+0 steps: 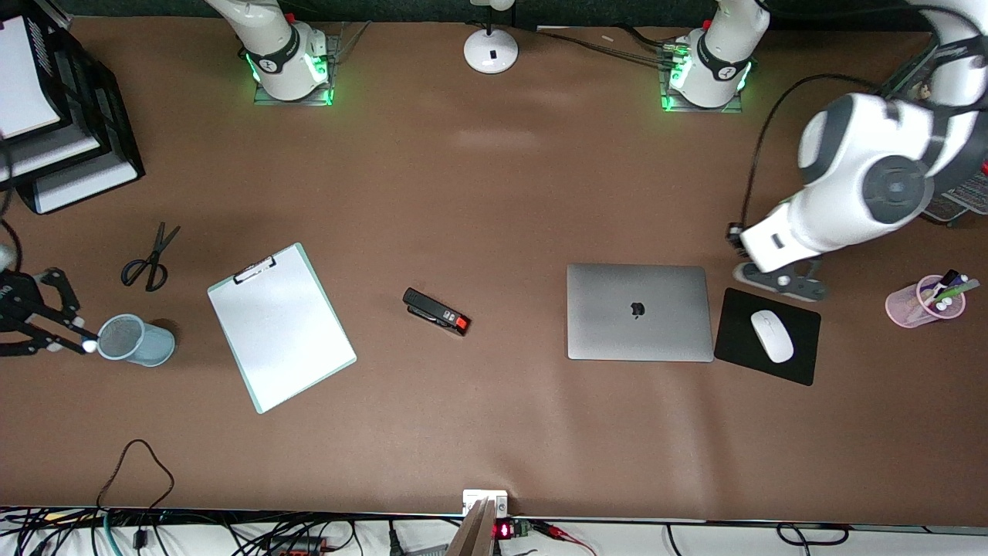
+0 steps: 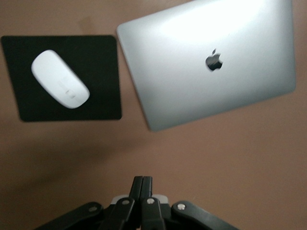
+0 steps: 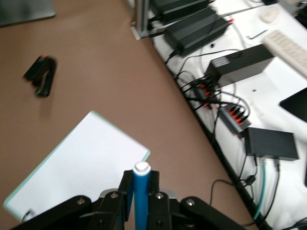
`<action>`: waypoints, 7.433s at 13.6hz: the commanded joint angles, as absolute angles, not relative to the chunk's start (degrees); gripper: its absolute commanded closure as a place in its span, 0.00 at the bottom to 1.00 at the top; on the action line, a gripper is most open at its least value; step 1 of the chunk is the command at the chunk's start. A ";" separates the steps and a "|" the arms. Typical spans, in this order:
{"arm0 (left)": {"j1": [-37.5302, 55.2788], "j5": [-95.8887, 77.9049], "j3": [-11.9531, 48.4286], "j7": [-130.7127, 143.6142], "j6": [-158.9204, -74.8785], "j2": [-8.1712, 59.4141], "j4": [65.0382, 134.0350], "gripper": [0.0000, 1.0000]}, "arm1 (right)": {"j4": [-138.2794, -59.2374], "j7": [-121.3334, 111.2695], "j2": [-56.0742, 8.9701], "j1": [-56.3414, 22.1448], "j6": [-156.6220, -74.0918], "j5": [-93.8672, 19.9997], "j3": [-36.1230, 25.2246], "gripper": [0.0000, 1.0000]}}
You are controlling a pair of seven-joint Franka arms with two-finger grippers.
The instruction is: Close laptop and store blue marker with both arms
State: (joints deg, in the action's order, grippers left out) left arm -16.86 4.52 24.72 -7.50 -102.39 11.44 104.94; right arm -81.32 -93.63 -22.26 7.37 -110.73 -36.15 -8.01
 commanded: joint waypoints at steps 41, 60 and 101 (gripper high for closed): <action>-1.32 -0.88 -0.18 -18.29 -92.64 -1.67 101.34 0.00 | -73.30 -143.26 -46.23 26.10 -92.99 -51.50 -6.50 0.99; -1.67 -0.70 0.26 -15.55 -88.42 5.01 92.37 0.00 | -71.28 -136.86 -48.87 27.16 -92.11 -51.33 -6.59 0.00; -3.78 -2.02 0.09 -18.19 -84.99 7.99 89.40 0.00 | -84.02 -10.04 -14.86 -3.87 -87.29 -7.74 -4.39 0.00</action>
State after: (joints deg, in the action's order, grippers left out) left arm -3.48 -1.06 0.09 -16.59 -86.34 5.56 93.76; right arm -82.05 -13.80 -17.51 -3.71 -88.38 -9.24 -4.01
